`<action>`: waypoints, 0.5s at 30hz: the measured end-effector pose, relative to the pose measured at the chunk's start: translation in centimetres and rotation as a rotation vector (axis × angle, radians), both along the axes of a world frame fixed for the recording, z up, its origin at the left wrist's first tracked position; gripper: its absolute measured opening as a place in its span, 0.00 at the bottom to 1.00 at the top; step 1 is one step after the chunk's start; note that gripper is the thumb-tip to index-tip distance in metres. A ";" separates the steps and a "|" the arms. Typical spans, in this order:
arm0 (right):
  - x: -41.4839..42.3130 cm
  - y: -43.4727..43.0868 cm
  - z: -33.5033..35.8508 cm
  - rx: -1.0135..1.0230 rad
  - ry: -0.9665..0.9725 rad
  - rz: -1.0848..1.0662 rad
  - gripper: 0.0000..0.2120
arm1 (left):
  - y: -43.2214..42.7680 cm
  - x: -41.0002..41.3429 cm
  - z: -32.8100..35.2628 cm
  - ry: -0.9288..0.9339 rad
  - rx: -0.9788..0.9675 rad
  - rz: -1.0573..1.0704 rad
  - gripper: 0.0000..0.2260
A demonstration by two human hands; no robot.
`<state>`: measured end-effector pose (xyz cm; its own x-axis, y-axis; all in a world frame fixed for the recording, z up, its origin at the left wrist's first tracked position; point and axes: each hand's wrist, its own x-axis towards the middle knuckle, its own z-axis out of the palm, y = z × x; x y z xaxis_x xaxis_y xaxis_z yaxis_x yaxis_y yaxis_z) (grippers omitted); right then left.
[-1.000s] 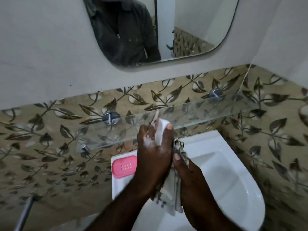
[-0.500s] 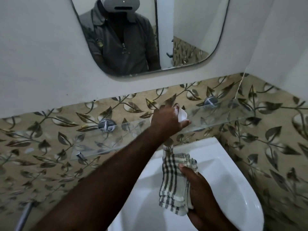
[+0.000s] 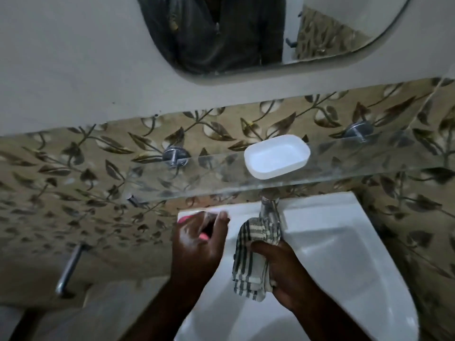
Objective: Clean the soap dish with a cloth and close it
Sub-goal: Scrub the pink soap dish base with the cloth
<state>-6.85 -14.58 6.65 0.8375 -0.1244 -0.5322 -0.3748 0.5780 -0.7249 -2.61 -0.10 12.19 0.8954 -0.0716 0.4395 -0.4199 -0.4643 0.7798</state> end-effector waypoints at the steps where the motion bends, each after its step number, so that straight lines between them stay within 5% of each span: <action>1: 0.5 0.5 -0.8 -0.018 0.028 0.006 0.12 | 1.5 0.0 -2.6 0.112 -0.011 0.063 0.20; 7: 4.1 2.9 -5.2 -0.112 0.165 0.082 0.07 | 7.5 3.2 -10.8 0.428 0.196 0.291 0.08; 11: 6.7 3.9 -6.6 -0.121 0.200 0.153 0.06 | 8.8 7.1 -12.8 0.486 0.376 0.259 0.21; 15: 8.7 4.8 -7.7 -0.148 0.217 0.148 0.07 | 9.4 10.3 -14.4 0.540 0.508 0.239 0.22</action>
<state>1.85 -9.78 -1.06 0.7206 -0.0991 -0.6862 -0.6027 0.3997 -0.6907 7.71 9.32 -2.21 0.9925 0.0742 -0.0971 0.1139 -0.8496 0.5150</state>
